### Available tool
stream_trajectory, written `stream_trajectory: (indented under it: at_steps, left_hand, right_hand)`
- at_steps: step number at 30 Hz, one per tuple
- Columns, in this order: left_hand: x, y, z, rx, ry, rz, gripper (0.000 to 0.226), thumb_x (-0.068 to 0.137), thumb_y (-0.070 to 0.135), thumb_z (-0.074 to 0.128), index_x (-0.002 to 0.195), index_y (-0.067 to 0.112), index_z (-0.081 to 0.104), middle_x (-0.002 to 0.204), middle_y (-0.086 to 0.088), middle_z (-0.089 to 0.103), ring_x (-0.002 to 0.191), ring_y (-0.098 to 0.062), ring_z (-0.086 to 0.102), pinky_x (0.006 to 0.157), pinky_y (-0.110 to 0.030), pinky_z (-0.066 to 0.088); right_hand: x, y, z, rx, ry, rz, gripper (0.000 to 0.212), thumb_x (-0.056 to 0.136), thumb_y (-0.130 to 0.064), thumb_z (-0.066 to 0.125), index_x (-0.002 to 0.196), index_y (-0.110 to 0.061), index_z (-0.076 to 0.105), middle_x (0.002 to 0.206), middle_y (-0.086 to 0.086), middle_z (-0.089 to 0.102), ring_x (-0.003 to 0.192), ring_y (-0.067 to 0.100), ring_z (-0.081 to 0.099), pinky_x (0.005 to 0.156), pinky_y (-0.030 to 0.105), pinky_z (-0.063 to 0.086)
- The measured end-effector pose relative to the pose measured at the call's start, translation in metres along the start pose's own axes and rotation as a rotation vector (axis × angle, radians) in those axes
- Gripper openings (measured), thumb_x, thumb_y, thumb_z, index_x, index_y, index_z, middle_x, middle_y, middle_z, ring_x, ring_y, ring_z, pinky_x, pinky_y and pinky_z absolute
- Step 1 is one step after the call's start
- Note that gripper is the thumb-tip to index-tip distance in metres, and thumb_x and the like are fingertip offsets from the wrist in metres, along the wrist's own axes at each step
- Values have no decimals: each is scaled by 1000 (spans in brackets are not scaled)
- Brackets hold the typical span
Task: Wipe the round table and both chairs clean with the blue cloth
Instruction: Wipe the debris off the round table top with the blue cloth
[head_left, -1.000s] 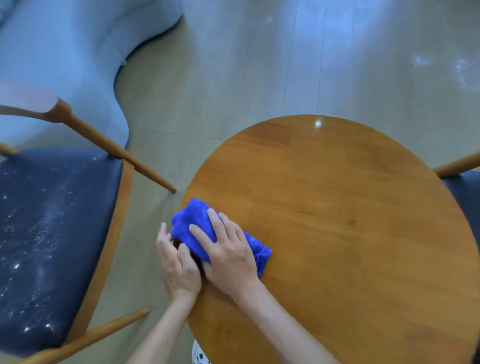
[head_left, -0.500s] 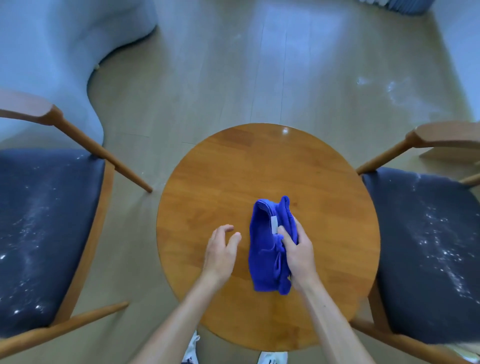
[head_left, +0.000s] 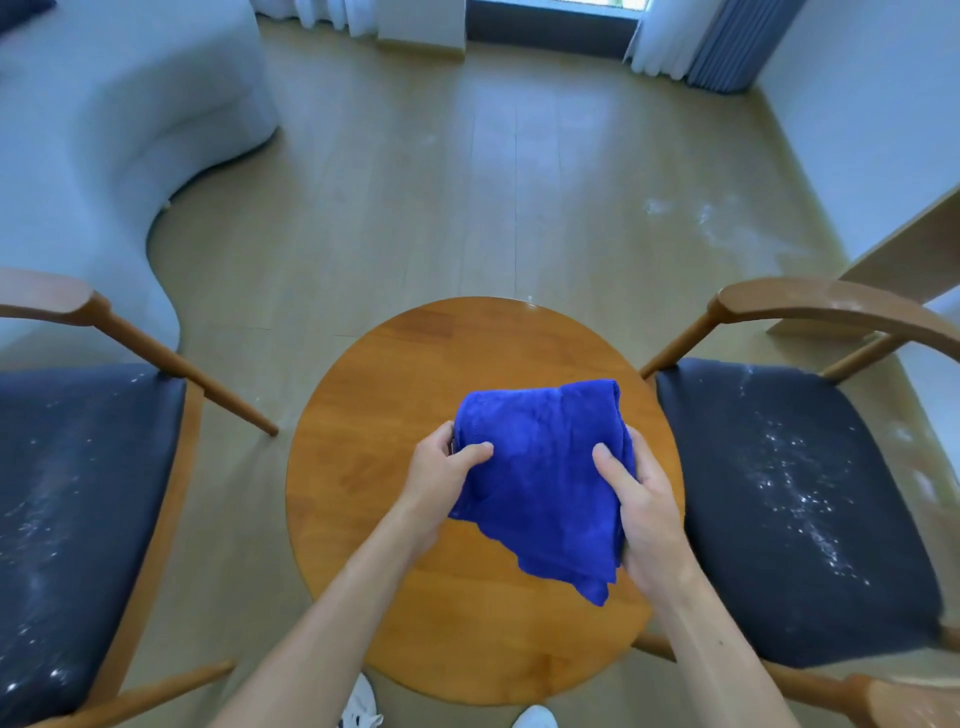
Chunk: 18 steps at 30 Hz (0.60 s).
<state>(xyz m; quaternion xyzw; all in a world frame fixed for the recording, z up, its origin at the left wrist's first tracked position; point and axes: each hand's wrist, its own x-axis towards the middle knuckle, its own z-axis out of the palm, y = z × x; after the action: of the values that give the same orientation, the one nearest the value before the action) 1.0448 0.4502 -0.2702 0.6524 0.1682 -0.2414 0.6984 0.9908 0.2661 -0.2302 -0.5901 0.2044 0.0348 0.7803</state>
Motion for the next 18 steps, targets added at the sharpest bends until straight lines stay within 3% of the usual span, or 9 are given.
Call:
stream_trajectory:
  at_steps: [4, 8, 11, 14, 18]
  left_hand:
    - [-3, 15, 0, -21, -76, 34, 30, 65, 17, 61, 93, 14, 68, 87, -2, 68, 82, -20, 61, 73, -36, 48]
    - [-4, 27, -5, 63, -163, 153, 34, 57, 14, 56, 91, 13, 63, 74, -5, 55, 70, -21, 49, 66, -31, 42]
    - [-3, 33, -7, 23, -216, 175, 36, 59, 16, 60, 92, 2, 57, 79, -7, 54, 74, -21, 48, 66, -33, 41]
    - [-2, 40, -5, 18, -225, 184, 36, 61, 13, 62, 97, 14, 63, 80, 3, 61, 70, -11, 55, 56, -18, 43]
    - [-1, 41, -5, 39, -129, 148, 57, 60, 12, 65, 114, 20, 49, 95, -5, 61, 73, -9, 59, 54, -18, 46]
  right_hand:
    - [2, -15, -12, -195, 110, -108, 13, 93, -12, 60, 98, -23, 64, 91, 1, 72, 86, 19, 68, 67, 24, 55]
    - [-1, -31, -16, -216, 12, -176, 18, 90, 0, 58, 99, -15, 62, 87, 5, 72, 80, 18, 68, 63, 21, 54]
    - [1, -42, -15, -230, -60, -227, 26, 88, 7, 53, 94, -16, 63, 91, 3, 69, 83, 14, 65, 66, 22, 53]
    - [8, -45, -15, -210, -48, -161, 29, 87, 7, 50, 92, -19, 63, 89, 2, 67, 82, 14, 61, 70, 26, 50]
    - [17, -38, -16, -265, -28, -86, 19, 90, -4, 59, 103, -17, 63, 97, 2, 71, 90, 17, 66, 74, 26, 53]
